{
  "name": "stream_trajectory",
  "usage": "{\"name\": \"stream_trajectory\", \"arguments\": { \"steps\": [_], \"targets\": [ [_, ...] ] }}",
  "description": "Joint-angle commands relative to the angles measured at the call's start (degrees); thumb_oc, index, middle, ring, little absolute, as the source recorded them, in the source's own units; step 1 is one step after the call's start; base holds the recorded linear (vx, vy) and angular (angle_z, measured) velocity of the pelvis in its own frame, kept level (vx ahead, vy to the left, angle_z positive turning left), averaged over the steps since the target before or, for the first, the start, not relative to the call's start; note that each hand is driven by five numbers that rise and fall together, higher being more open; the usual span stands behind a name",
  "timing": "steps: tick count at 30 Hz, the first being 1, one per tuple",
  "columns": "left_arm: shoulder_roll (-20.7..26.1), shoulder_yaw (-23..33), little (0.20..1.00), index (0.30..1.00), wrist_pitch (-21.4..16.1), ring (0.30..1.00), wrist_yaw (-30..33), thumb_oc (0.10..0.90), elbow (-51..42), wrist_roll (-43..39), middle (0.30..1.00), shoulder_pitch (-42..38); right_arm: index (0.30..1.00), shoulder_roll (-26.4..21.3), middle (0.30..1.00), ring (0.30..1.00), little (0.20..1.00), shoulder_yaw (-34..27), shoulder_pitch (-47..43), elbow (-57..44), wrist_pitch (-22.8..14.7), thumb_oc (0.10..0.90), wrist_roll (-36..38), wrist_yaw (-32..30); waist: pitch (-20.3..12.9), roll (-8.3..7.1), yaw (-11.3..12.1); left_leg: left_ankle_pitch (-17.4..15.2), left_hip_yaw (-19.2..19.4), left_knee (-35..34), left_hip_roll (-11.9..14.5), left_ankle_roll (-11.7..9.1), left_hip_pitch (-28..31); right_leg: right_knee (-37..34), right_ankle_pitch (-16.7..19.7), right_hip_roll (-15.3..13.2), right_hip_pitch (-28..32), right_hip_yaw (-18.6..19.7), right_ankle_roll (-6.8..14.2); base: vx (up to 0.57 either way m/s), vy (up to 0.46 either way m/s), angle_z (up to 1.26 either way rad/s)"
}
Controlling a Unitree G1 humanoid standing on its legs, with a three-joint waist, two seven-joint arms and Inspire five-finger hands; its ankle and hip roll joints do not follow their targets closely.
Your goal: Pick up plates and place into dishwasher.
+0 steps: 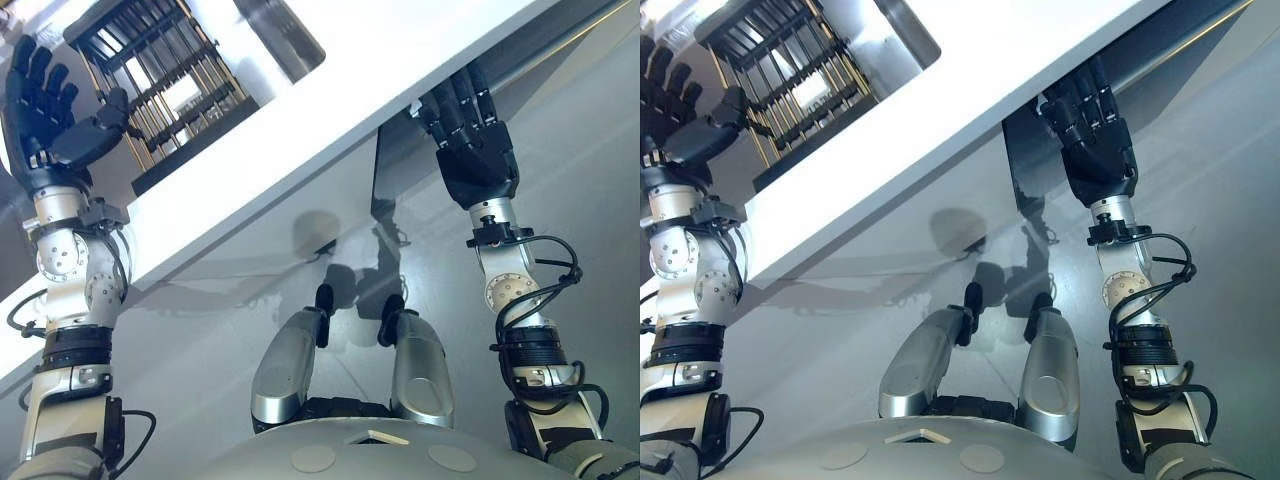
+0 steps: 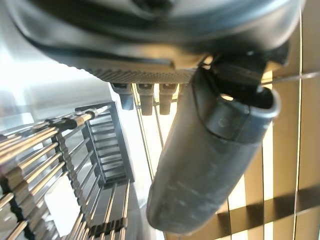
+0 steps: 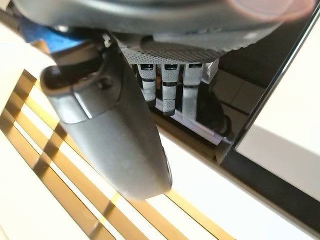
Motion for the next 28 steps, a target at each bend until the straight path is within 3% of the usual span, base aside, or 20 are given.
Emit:
{"name": "stream_trajectory", "arguments": {
  "steps": [1, 5, 8, 13, 17, 25, 28],
  "targets": [
    [-3.15, -0.12, 0.9, 0.9, -5.0, 0.9, -1.26, 0.8, -0.16, 0.01, 0.9, 6.65, 0.9, 2.12, 0.9, 0.9, 0.9, -0.09, 0.52, 2.88, -2.63, 0.8, -0.96, 4.36, -4.73, -4.28, 1.44, -3.25, 3.69, -3.04, -2.37, 4.2, 3.71, -8.46, 1.88, 3.21, 3.48, 3.22, 1.71, 0.03, 0.088, 0.07],
    [-4.95, 2.03, 0.9, 0.9, -5.01, 0.9, -2.04, 0.8, -1.48, -0.65, 0.9, 10.07, 0.9, 3.0, 0.9, 0.9, 0.9, -3.4, 6.78, 9.54, -4.66, 0.8, -1.89, 6.26, -7.04, -4.21, 0.93, -2.03, 4.18, -7.69, -2.27, 4.28, 6.48, -11.95, 2.82, 3.66, 5.68, 3.29, 2.59, 0.02, 0.068, 0.07],
    [-6.28, 3.33, 0.9, 0.9, -5.09, 0.9, -2.37, 0.8, -1.4, -1.88, 0.9, 11.6, 0.9, 4.33, 0.9, 0.9, 0.9, -5.2, 10.36, 13.13, -7.67, 0.8, -6.15, 4.4, -9.02, -4.28, 0.19, -1.32, 4.59, -11.59, -2.2, 4.1, 9.13, -14.95, 3.15, 4.13, 8.05, 3.46, 3.34, 0.01, 0.053, 0.0],
    [-8.43, 4.48, 0.9, 0.9, -4.6, 0.9, -2.25, 0.8, -0.58, -2.29, 0.9, 12.36, 0.9, 4.52, 0.9, 0.9, 0.9, -5.8, 14.27, 19.64, -15.02, 0.8, -22.55, -4.05, -11.91, -4.38, -0.98, -0.17, 5.21, -16.44, -1.72, 3.64, 12.49, -18.38, 3.94, 4.72, 11.02, 3.89, 4.14, -0.03, 0.045, -0.05],
    [-9.66, 4.57, 0.9, 0.9, -4.08, 0.9, -2.38, 0.8, -0.27, -1.99, 0.9, 11.89, 0.9, 4.17, 0.9, 0.9, 0.9, -5.67, 15.7, 26.53, -16.29, 0.8, -31.94, -10.1, -13.85, -4.51, -1.45, -0.01, 5.74, -18.63, -1.38, 3.45, 14.77, -20.2, 4.26, 5.06, 13.23, 4.3, 4.49, -0.02, 0.025, -0.08],
    [-10.51, 4.41, 0.9, 0.9, -2.53, 0.9, -2.43, 0.8, -0.22, -2.18, 0.9, 9.99, 0.9, 3.4, 0.9, 0.9, 0.9, -5.04, 17.17, 40.94, -12.4, 0.8, -45.49, -12.81, -15.64, -4.55, -2.0, -0.74, 7.07, -20.4, -0.94, 3.31, 18.06, -23.38, 4.88, 5.28, 16.72, 4.65, 5.07, -0.01, 0.006, -0.02],
    [-10.49, 4.15, 0.9, 0.9, -2.1, 0.9, -3.14, 0.8, -0.35, -2.86, 0.9, 9.19, 0.9, 3.05, 0.9, 0.9, 0.9, -4.53, 17.59, 47.6, -7.67, 0.8, -50.18, -13.69, -16.16, -4.55, -2.07, -0.87, 7.41, -20.92, -0.84, 3.23, 18.78, -24.37, 5.24, 5.45, 17.47, 4.9, 5.32, -0.03, -0.002, -0.06]
  ]
}}
